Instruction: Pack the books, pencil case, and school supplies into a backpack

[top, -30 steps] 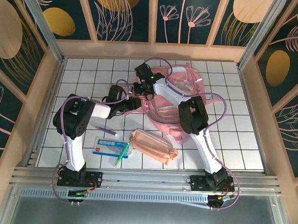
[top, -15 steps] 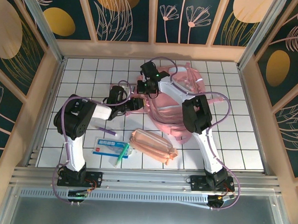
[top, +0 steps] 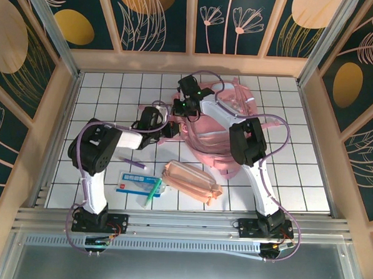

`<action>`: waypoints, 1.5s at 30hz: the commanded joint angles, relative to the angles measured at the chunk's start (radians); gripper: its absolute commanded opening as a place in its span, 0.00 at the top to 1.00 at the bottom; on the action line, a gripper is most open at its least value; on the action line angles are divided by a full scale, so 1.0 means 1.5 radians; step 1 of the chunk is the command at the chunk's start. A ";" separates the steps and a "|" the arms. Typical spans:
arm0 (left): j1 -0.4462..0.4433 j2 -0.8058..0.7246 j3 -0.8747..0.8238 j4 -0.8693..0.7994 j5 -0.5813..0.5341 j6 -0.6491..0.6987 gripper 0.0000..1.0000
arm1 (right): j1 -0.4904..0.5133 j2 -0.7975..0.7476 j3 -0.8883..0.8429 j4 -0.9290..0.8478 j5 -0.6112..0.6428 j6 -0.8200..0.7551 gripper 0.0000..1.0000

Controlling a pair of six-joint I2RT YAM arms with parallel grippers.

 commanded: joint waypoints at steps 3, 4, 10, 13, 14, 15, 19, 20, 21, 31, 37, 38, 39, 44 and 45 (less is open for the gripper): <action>-0.050 -0.071 -0.020 0.011 -0.054 0.079 1.00 | -0.005 -0.018 0.042 -0.004 0.033 0.004 1.00; -0.060 -0.078 -0.023 0.008 -0.081 0.081 1.00 | -0.009 -0.014 0.048 -0.004 0.038 0.001 1.00; -0.140 -0.089 -0.024 -0.003 -0.140 0.056 1.00 | -0.038 0.000 0.057 0.028 0.038 0.008 1.00; -0.177 -0.103 -0.042 0.009 -0.161 0.035 1.00 | -0.047 0.010 0.057 0.055 0.031 0.012 1.00; -0.184 -0.113 -0.050 0.012 -0.173 0.026 1.00 | -0.047 0.014 0.061 0.057 0.024 0.013 1.00; -0.187 -0.129 -0.066 0.020 -0.189 0.012 1.00 | -0.048 0.019 0.069 0.053 0.015 0.019 1.00; -0.156 -0.205 -0.119 0.016 -0.248 -0.038 0.82 | -0.047 -0.004 0.062 0.039 -0.022 0.015 1.00; -0.138 -0.213 -0.125 0.015 -0.237 -0.048 0.70 | -0.047 -0.014 0.057 0.031 -0.032 0.006 1.00; -0.118 -0.222 -0.132 0.013 -0.224 -0.050 0.59 | -0.047 -0.026 0.052 0.020 -0.040 -0.006 1.00; -0.075 -0.197 -0.191 0.246 -0.089 0.203 0.40 | -0.047 -0.110 -0.013 -0.029 -0.074 -0.065 1.00; -0.077 -0.107 -0.227 0.389 -0.029 0.269 0.40 | -0.077 -0.131 -0.015 -0.059 -0.096 -0.085 1.00; -0.082 -0.092 -0.223 0.394 -0.038 0.274 0.41 | -0.079 -0.134 -0.019 -0.063 -0.101 -0.086 1.00; -0.087 -0.080 -0.223 0.404 -0.059 0.280 0.41 | -0.079 -0.135 -0.024 -0.065 -0.111 -0.087 1.00; -0.090 -0.059 -0.218 0.423 -0.145 0.323 0.43 | -0.076 -0.156 -0.041 -0.068 -0.133 -0.088 1.00; -0.091 -0.059 -0.212 0.420 -0.158 0.341 0.43 | -0.076 -0.163 -0.046 -0.068 -0.137 -0.091 1.00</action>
